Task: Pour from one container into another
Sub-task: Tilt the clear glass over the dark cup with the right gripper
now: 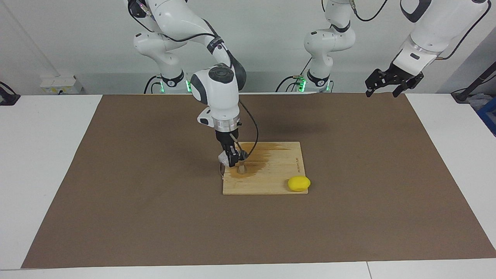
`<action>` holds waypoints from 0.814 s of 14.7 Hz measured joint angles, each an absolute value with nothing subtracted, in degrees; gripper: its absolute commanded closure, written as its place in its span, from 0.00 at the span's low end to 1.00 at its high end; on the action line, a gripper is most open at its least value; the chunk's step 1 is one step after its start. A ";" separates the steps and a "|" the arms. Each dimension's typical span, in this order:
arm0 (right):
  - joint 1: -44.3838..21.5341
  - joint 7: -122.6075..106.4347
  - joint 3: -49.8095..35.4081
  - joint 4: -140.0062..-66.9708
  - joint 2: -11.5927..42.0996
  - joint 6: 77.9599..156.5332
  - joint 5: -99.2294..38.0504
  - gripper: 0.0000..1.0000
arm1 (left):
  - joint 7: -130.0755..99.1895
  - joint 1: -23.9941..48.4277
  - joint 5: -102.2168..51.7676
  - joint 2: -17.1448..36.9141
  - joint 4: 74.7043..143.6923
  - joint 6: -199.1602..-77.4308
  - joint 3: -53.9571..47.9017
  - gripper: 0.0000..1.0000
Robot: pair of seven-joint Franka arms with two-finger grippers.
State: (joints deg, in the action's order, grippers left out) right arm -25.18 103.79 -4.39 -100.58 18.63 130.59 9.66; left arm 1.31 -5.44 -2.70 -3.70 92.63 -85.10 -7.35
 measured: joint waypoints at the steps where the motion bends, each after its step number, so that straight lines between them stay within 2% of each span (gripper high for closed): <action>1: -25.37 103.80 -4.39 -100.48 18.63 130.59 9.73 1.00 | 1.33 -5.43 -2.72 -3.69 92.63 -85.40 -7.53 0.00; 12: -25.43 104.78 -4.34 -100.06 18.64 130.59 9.75 1.00 | 1.33 -5.53 -4.39 -3.69 92.66 -85.66 -7.34 0.00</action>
